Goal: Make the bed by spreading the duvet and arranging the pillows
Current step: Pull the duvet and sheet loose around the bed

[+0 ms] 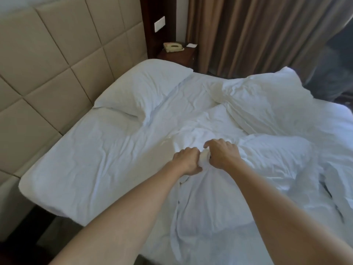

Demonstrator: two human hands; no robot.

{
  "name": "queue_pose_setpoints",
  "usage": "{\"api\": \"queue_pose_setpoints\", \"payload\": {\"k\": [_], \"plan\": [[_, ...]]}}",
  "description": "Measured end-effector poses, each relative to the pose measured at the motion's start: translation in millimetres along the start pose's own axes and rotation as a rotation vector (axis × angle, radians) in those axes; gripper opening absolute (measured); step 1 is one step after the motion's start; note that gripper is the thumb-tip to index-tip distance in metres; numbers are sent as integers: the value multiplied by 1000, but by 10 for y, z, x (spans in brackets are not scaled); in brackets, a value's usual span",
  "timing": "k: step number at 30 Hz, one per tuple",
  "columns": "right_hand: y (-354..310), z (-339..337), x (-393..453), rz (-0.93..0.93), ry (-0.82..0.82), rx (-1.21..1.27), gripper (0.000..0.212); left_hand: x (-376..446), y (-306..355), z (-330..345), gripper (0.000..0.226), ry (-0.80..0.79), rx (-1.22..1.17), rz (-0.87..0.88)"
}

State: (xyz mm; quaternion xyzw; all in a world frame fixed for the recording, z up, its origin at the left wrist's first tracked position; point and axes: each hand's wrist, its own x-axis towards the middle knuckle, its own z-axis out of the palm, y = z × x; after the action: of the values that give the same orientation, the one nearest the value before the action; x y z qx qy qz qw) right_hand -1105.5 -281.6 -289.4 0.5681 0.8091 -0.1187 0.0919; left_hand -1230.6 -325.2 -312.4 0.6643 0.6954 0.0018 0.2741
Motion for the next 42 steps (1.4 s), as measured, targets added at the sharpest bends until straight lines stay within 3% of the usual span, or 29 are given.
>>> {"api": "queue_pose_setpoints", "payload": {"k": [5, 9, 11, 13, 18, 28, 34, 42], "plan": [[-312, 113, -905, 128, 52, 19, 39, -718, -60, 156, 30, 38, 74, 156], [-492, 204, -1544, 270, 143, 152, 29, -1162, -34, 219, 25, 227, 148, 301], [-597, 167, -1800, 324, 145, 232, 36, -1387, -24, 260, 26, 326, 127, 345], [-743, 107, -2011, 356, 151, 310, 37, -1608, -78, 277, 24, 365, 84, 346], [-1279, 238, -2243, 302, 165, 415, 11, -2122, -566, 267, 16, 384, 78, 297], [-2091, 613, -2733, 156, 251, 534, 27, -3140, -1154, 488, 27, 445, -83, 20], [-2294, 527, -3128, 184, 301, 471, 24, -3522, -1194, 403, 25, 491, -25, 41], [-3211, 376, -3388, 197, 401, 559, 60, -4041, -1758, -26, 20, 643, 30, 67]]}}
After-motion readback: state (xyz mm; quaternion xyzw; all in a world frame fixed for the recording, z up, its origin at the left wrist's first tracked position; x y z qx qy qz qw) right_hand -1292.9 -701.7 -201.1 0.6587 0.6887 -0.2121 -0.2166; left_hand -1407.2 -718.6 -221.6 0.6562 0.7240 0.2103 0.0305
